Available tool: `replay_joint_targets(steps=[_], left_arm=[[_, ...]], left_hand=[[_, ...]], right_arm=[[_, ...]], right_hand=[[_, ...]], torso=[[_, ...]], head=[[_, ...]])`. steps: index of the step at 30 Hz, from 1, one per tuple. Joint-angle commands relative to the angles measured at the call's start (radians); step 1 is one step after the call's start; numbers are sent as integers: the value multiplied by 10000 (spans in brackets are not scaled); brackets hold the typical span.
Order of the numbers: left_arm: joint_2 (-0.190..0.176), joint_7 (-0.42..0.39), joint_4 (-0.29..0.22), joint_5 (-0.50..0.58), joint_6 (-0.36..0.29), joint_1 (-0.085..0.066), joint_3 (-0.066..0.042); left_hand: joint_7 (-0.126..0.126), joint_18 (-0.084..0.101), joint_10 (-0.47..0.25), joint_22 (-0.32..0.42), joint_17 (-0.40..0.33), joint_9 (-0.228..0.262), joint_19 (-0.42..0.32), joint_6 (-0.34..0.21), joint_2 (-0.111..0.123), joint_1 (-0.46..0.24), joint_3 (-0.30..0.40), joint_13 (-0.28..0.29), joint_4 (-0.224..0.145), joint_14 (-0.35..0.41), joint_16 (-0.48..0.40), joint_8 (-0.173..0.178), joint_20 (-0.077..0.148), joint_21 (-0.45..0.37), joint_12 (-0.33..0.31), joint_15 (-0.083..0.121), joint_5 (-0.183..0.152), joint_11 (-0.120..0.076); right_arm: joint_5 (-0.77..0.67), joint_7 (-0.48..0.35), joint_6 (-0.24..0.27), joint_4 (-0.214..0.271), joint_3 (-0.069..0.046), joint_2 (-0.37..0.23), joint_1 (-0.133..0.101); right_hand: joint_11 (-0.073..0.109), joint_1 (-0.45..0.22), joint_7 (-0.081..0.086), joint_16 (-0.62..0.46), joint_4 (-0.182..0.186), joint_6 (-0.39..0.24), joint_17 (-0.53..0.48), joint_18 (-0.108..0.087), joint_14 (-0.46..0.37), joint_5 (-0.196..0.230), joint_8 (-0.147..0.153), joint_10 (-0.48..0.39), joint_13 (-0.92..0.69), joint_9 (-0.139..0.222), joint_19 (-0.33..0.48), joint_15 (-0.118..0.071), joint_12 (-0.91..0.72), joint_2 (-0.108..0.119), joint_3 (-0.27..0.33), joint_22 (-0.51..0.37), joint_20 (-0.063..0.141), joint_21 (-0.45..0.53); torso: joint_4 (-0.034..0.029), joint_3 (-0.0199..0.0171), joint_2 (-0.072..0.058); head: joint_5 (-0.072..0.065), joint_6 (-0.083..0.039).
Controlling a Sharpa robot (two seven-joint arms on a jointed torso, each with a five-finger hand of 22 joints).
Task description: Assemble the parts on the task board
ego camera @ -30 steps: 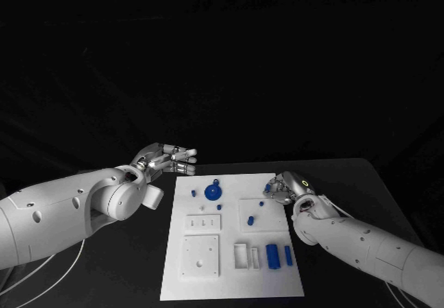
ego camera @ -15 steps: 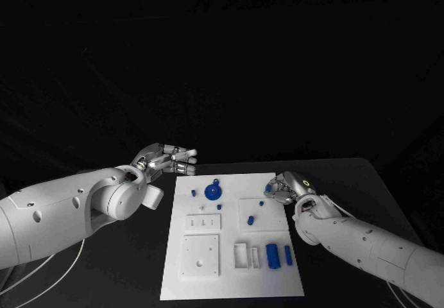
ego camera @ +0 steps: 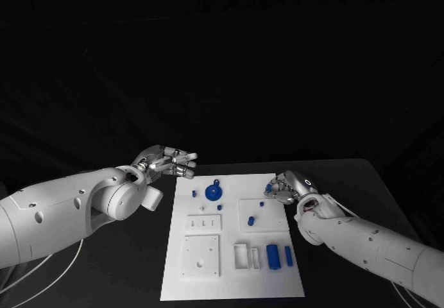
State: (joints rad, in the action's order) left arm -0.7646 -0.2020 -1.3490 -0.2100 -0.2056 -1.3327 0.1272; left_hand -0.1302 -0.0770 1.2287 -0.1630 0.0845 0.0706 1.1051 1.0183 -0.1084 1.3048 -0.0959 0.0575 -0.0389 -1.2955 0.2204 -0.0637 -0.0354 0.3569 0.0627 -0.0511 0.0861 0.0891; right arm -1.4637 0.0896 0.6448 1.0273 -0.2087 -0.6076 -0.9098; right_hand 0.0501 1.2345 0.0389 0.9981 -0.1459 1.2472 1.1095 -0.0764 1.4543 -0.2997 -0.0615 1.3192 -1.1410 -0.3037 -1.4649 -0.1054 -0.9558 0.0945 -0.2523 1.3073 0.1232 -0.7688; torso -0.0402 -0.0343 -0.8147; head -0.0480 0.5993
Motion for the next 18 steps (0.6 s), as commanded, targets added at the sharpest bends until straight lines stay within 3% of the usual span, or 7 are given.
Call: replay_joint_targets(steps=[1, 4, 7, 11, 12, 18], left_arm=[[24, 466, 17, -560, 262, -30, -8], [79, 657, 93, -728, 280, -103, -11], [128, 980, 128, -1008, 404, -195, -12], [210, 1600, 141, -1530, 765, -324, -14], [280, 1848, 180, -1691, 912, -363, -14], [742, 2822, 481, -2230, 1609, -455, -9]], left_hand=[[3, 150, 407, -136, 76, -8, 158, 63, -1, -83, -27, 31, 39, -257, 264, -5, 113, 225, 98, 113, -56, -126], [64, 197, 931, -458, 296, -11, 478, 75, -4, -85, -57, 37, 61, -747, 865, -9, 371, 748, 89, 361, -55, -305], [100, 320, 1234, -1063, 656, -9, 313, 70, 41, -54, -108, 25, 56, -717, 1745, -31, 598, 1553, 8, 505, 78, -433], [143, 310, 1610, -1633, 958, -11, 81, 96, 66, -97, -152, 50, 89, -700, 2575, -7, 702, 2269, 119, 651, 68, -533], [151, 353, 1741, -2028, 1167, -25, -144, 152, 63, -146, -164, 41, 134, -477, 3168, 17, 787, 2729, 88, 702, 40, -575], [398, 338, 2311, -2497, 1404, 84, -104, 786, 105, -495, -262, 98, 393, -678, 3957, -126, 933, 3296, 356, 891, -54, -774]], right_arm=[[-44, 77, -378, 224, -9, -74, -116], [-57, 171, -540, 434, -10, -144, -243], [-114, 277, -744, 684, -11, -212, -361], [-230, 438, -1028, 1091, -12, -295, -530], [-277, 499, -1132, 1244, -12, -317, -597], [-412, 631, -1494, 1906, -11, -367, -824]], right_hand=[[56, 71, -226, 51, 61, 329, 13, 193, 1, -162, -17, 44, -18, 77, -244, -56, -18, -37, 469, 954, 73, -59], [58, 44, -234, 53, 81, 334, 17, 195, -2, -174, -17, 50, -23, 90, -245, -55, -22, -17, 511, 957, 71, -70], [65, 58, -238, 84, 128, 339, 46, 195, 7, -18, -15, 64, -36, 127, -245, -57, -32, -38, 593, 956, 72, -72], [67, 69, -241, 122, 161, 348, 79, 198, 14, 81, -15, 79, -52, 143, -257, -60, -52, -27, 627, 970, 75, -134], [67, 90, -245, 118, 190, 355, 80, 200, 8, 110, -15, 85, -56, 160, -258, -59, -53, -24, 641, 974, 75, -152], [71, 96, -248, 149, 279, 376, 112, 209, 13, 138, -17, 102, -77, 196, -259, -60, -73, 22, 660, 981, 76, -197]], torso=[[20, -5, 13], [53, -25, 42], [90, -42, 89], [156, -53, 176], [170, -54, 209], [255, -37, 341]], head=[[40, -80], [83, -109], [113, -131], [192, -141], [210, -145], [344, -198]])
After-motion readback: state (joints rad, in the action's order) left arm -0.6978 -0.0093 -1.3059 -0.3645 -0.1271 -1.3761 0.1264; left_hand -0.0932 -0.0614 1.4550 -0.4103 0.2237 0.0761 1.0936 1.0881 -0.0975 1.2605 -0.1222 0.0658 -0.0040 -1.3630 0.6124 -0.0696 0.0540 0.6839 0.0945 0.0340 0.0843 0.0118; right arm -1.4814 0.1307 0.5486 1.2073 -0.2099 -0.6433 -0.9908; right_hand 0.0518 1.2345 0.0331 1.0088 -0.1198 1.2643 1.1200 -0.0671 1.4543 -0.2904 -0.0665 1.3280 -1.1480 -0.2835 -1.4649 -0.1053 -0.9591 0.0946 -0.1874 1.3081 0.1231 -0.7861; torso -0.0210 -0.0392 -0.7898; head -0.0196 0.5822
